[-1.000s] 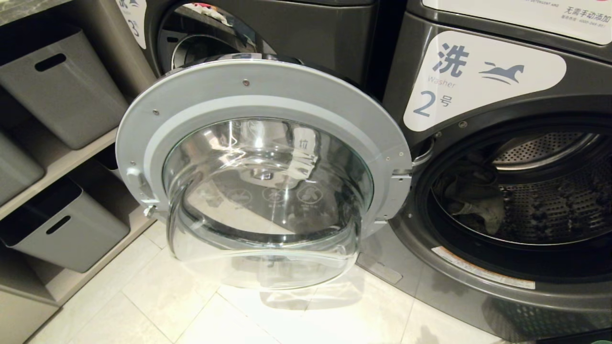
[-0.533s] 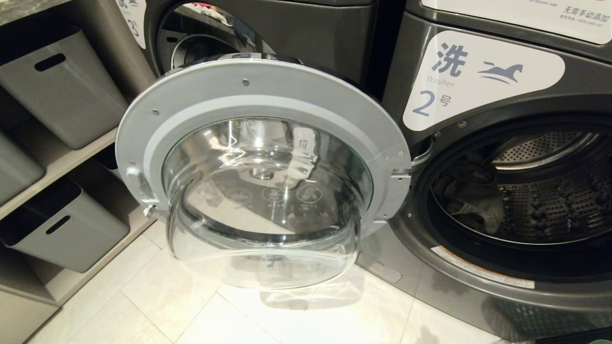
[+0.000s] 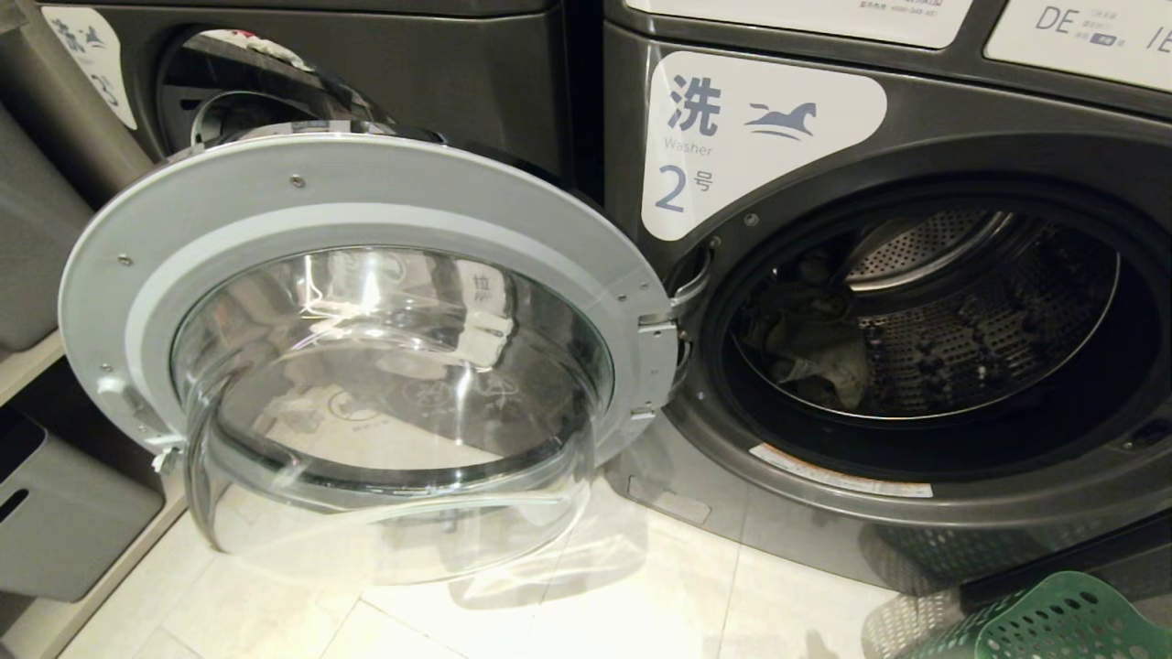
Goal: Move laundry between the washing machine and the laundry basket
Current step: Pick a cloth and place it into the basket
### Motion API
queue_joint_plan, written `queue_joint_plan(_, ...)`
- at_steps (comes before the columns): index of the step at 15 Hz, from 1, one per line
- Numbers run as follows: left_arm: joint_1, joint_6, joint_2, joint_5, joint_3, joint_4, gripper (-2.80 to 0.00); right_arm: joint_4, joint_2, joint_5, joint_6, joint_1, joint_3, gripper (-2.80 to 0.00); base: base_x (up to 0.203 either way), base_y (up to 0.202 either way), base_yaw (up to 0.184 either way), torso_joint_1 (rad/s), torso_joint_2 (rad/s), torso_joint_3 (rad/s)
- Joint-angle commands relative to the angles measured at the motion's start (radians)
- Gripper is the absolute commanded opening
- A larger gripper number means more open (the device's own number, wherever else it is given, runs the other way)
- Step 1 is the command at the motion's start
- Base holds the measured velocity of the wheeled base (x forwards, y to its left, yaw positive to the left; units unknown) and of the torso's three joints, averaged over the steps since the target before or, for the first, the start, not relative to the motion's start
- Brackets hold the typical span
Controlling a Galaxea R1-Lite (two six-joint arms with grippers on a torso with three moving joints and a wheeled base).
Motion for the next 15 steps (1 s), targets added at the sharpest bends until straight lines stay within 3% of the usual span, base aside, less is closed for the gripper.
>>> queue_joint_plan(1, 0.0, 0.0, 0.0, 0.0, 0.002, -0.001, -2.8, 0.0, 0.001, 0.0, 0.0, 0.001, 0.0, -2.8, 0.0, 0.0, 0.0, 0.0, 0.0, 0.0)
queue_joint_plan(15, 0.0, 0.001, 0.0, -0.001, 0.002, 0.0, -2.8, 0.0, 0.001, 0.0, -0.001, 0.001, 0.0, -2.8, 0.0, 0.0, 0.0, 0.0, 0.0, 0.0)
